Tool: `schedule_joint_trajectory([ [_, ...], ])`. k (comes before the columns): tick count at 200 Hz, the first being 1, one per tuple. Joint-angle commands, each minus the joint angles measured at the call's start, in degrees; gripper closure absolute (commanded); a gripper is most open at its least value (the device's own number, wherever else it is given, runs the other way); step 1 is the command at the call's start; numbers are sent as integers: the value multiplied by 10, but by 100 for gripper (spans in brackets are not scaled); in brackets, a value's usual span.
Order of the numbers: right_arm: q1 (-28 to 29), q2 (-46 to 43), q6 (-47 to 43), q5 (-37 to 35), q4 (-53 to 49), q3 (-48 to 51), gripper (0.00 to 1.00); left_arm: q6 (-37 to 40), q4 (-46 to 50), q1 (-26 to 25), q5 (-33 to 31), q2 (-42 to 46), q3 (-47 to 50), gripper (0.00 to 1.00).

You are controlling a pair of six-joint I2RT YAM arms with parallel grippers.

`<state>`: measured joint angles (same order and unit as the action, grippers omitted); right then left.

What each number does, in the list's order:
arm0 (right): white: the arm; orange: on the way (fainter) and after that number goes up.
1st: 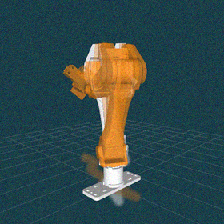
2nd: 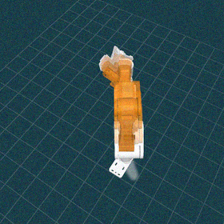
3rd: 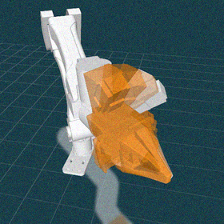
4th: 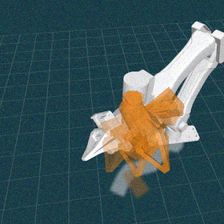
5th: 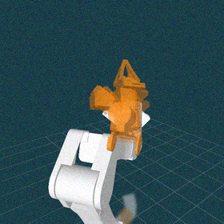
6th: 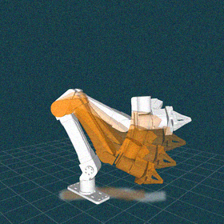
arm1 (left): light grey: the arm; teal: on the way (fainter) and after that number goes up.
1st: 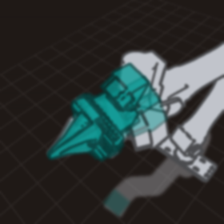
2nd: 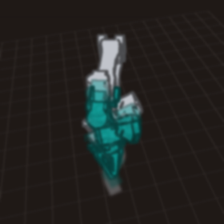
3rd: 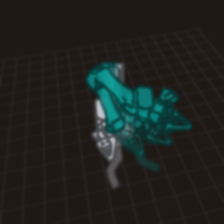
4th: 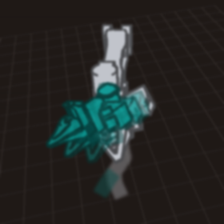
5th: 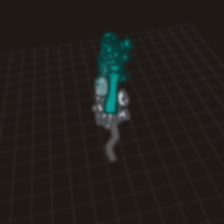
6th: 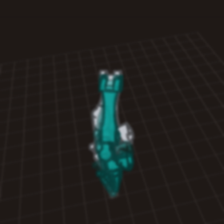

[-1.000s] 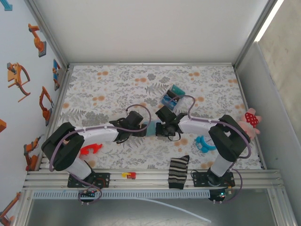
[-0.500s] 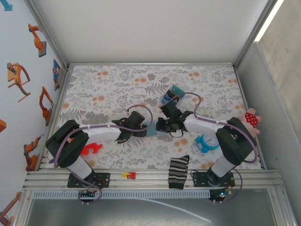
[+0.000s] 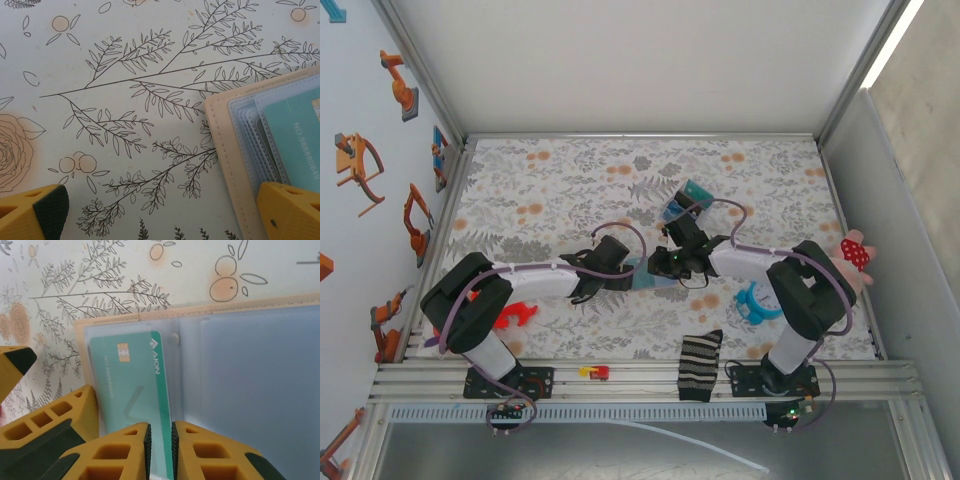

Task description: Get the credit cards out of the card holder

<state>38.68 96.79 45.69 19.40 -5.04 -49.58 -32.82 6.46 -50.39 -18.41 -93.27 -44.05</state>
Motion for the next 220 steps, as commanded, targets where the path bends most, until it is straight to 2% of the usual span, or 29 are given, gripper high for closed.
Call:
schedule_joint_trajectory([
  [1, -4, 13, 14, 20, 30, 10, 83, -5, 26, -2, 0, -12, -11, 3],
  [78, -10, 32, 24, 40, 59, 25, 85, -7, 29, -2, 6, -25, -18, 3],
  [121, -15, 27, 42, 70, 112, 47, 90, -8, 33, -2, 5, -25, -18, 3],
  [185, -25, 15, 86, 128, 234, 89, 90, -9, 38, -2, 5, -25, -17, 3],
  [220, -26, 14, 90, 137, 254, 96, 89, -9, 39, -3, 5, -24, -16, 3],
])
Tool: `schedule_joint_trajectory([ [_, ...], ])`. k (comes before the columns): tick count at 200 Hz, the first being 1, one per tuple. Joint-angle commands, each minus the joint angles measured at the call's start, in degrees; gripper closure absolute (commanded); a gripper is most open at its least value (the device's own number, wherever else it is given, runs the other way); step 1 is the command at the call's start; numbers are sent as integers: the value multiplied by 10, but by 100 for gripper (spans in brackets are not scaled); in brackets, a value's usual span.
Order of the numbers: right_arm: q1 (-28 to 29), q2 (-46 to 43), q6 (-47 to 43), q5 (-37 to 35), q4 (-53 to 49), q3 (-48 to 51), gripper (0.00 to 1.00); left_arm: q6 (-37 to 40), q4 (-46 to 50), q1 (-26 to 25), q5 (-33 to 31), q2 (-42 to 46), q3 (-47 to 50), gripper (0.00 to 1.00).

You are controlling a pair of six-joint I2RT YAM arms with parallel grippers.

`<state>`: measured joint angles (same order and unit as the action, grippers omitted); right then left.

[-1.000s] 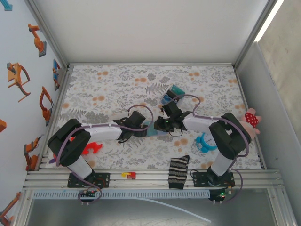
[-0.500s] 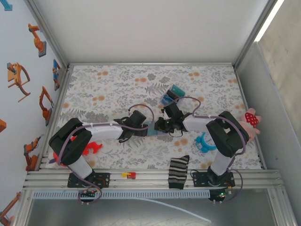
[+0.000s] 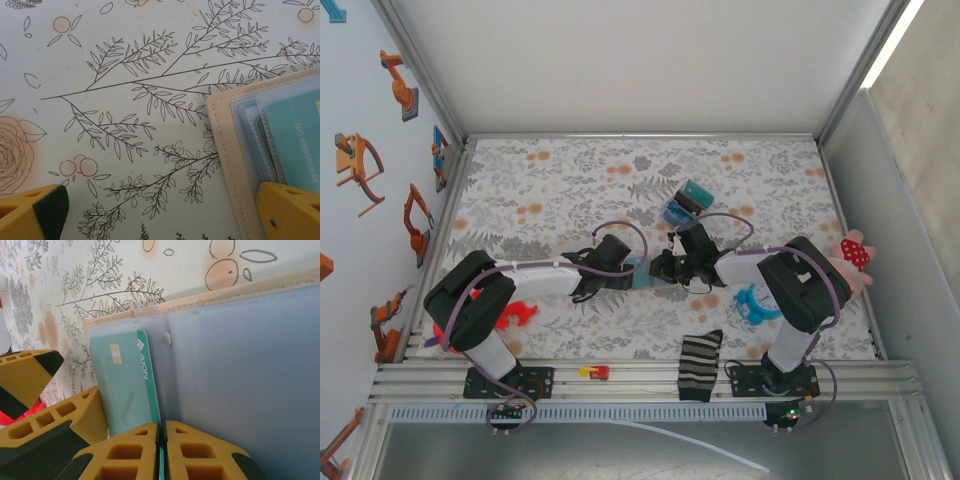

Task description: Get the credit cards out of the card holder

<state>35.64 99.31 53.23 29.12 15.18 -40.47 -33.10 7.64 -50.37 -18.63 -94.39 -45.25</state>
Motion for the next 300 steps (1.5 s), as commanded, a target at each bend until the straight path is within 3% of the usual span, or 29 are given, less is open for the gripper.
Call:
schedule_joint_trajectory([
  [1, 5, -11, 14, 40, 53, 4, 88, -7, 27, -3, 7, -13, -4, 3],
  [53, 5, -6, 19, 47, 71, 10, 87, -6, 29, -4, 7, -12, -6, 3],
  [110, 2, -9, 13, 30, 54, 13, 100, -6, 38, -5, 1, -12, -10, 3],
  [201, -10, -48, -64, -44, -92, -9, 100, -5, 48, -5, -5, -17, -12, 3],
  [300, -18, -58, -85, -64, -125, -20, 100, 17, 65, -5, -24, -6, -23, 3],
])
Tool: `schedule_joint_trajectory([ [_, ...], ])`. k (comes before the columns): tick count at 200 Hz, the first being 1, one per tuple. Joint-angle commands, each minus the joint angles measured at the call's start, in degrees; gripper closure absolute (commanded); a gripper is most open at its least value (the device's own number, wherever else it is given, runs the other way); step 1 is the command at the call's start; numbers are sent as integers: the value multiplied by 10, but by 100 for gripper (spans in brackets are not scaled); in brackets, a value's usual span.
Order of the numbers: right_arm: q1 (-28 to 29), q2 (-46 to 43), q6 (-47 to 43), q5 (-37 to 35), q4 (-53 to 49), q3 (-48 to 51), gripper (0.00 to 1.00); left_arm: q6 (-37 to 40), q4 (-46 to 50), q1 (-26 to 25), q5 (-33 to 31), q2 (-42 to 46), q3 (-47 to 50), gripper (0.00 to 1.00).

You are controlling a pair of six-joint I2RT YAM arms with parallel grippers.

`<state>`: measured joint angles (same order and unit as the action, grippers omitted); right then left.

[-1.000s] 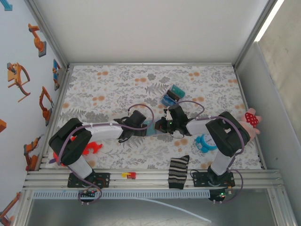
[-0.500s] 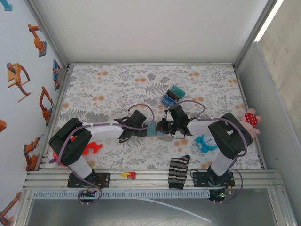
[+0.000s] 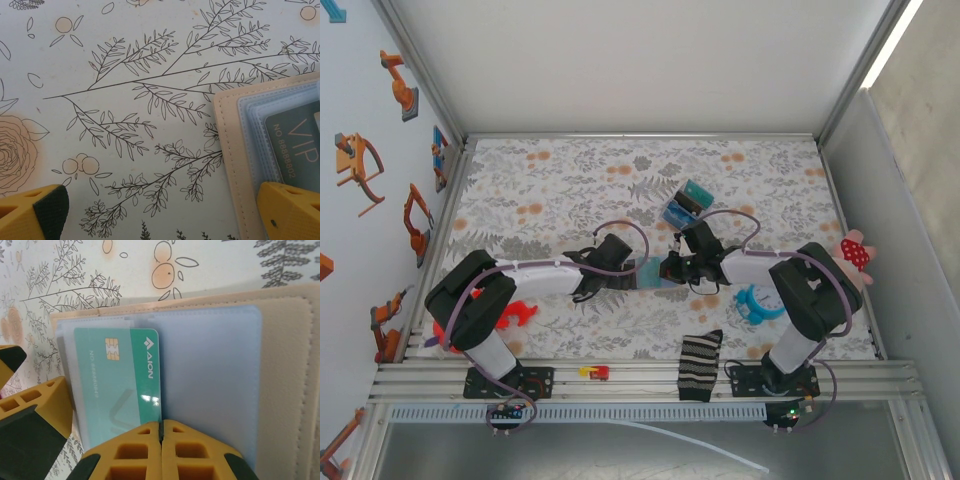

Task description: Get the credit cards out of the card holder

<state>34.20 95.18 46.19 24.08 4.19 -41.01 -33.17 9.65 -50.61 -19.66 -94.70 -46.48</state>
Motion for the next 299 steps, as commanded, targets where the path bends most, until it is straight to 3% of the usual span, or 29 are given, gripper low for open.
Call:
schedule_joint_trajectory([
  [1, -4, -17, -14, -13, -14, -15, 100, 18, 45, -2, -13, -2, -11, 3],
  [91, -4, -27, -5, -8, -8, -17, 100, 62, 60, -8, -9, 30, -59, 3],
  [152, -4, -32, 21, -9, 14, 1, 78, 75, 62, -13, -2, -32, -92, 3],
  [299, -4, 30, 62, 9, 71, 14, 74, 62, 77, -14, -6, -54, -74, 3],
])
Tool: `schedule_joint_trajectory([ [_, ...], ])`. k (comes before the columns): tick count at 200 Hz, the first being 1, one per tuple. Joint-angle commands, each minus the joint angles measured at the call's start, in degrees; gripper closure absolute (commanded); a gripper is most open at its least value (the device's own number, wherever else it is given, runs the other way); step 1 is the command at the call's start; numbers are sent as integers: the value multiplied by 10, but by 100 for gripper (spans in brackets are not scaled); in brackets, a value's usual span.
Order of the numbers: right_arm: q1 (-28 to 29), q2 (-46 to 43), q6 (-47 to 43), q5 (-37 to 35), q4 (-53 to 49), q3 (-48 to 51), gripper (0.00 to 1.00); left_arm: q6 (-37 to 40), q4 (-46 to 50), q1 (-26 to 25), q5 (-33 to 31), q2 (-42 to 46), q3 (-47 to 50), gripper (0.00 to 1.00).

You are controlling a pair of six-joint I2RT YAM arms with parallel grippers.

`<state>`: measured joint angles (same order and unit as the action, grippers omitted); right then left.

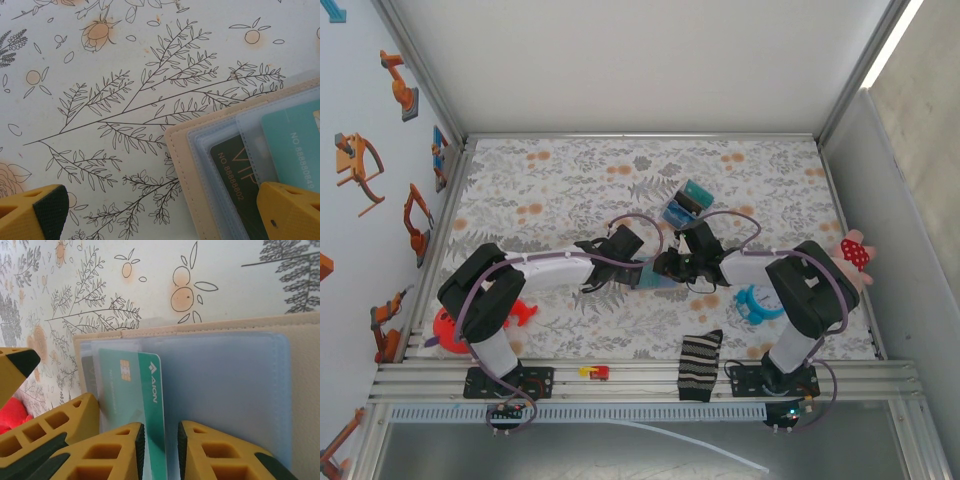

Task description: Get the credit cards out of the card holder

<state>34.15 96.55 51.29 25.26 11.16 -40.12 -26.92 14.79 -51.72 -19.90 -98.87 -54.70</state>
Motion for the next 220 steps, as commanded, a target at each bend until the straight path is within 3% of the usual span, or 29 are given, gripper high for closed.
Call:
schedule_joint_trajectory([
  [1, -3, 17, 12, -2, 1, 6, 74, -1, 25, -3, -3, -12, 8, 3],
  [34, -3, 22, 24, 11, 22, 10, 74, -1, 25, -4, -1, -15, 7, 3],
  [54, -3, 20, 31, 26, 55, 16, 85, -2, 25, -4, 0, -17, 8, 3],
  [86, -3, 14, 33, 41, 84, 18, 88, -6, 25, -7, 2, -18, 10, 3],
  [109, -4, 11, 29, 38, 78, 16, 99, -9, 26, -7, 1, -18, 12, 3],
  [181, -9, -49, -64, -64, -124, -25, 100, -11, 24, -5, -13, -19, 19, 3],
  [220, -17, -76, -87, -84, -167, -31, 100, -6, 22, 0, -18, -18, 18, 3],
])
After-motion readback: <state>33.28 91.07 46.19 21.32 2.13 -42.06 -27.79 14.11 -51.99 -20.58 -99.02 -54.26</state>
